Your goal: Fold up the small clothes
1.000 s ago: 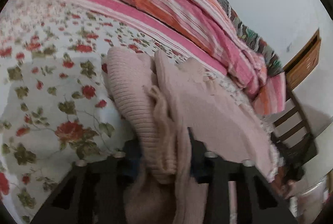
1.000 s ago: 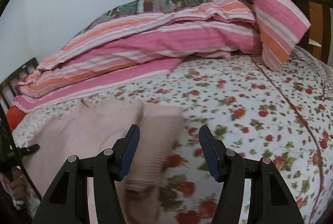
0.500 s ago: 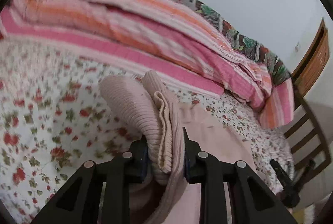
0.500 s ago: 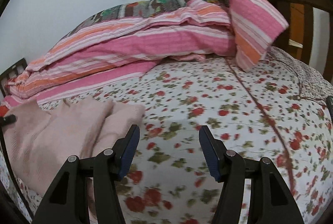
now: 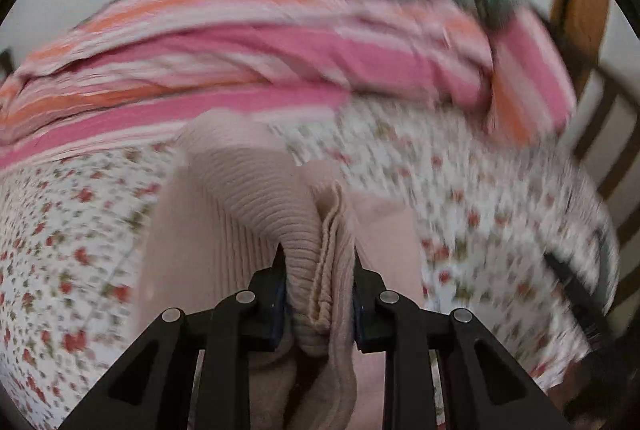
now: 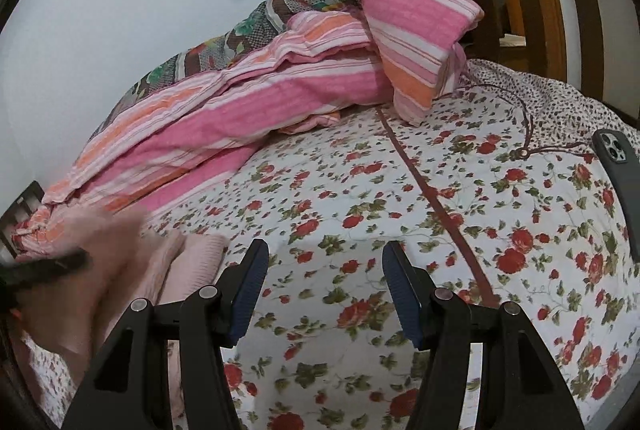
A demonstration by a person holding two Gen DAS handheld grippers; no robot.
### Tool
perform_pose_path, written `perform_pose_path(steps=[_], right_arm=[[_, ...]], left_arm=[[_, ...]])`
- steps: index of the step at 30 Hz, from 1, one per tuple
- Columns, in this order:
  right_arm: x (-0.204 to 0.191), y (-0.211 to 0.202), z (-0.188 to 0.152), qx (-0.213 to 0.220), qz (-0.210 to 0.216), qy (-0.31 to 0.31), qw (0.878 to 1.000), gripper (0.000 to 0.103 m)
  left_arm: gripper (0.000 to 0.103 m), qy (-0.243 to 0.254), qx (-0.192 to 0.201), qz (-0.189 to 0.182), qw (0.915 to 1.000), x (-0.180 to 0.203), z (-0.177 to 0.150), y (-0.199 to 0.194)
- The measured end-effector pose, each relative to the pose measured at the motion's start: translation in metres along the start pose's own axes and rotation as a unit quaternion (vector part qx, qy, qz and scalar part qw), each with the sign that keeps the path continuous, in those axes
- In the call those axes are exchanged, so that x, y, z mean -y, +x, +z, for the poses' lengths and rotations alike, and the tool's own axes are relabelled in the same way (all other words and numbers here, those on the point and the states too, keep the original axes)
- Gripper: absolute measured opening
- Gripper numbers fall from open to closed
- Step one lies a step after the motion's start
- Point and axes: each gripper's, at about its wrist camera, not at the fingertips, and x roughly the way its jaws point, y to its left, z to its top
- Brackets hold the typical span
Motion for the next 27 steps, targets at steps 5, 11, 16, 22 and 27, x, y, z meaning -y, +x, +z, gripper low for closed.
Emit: perform_pose_path(steps=[5,11,16,22,27], right_arm=[[0.005,-0.003,0.0,-0.001,0.007,-0.003,1.0,0.059],[0.0,-0.001,-0.001,-0.017,0.05,0.008,0.999,0.059],[-0.029,0.003,-0.004,-0.038,0.118,0.0,0.992,0.059],[-0.082,0.012,-0.005,-0.065,0.238,0.008,0.969,0.064],[-0.126,0.034,-0.009,-0.097,0.211,-0.021,0.972,0.065]], left_arm=[[0.065,0.023,-0.004,-0.099,0.9948,0.022,-0.009,-0.001],[0.068,-0.021,0.053,-0.189,0.9803,-0.027,0.002,-0.048],[0.069,-0.044,0.096,-0.119,0.9873,-0.094,0.002,-0.061],[0.069,-0.068,0.086,-0.081,0.9907,-0.158,-0.011,-0.035],[0.069,-0.039,0.096,-0.075,0.9917,-0.172,-0.026,-0.018]])
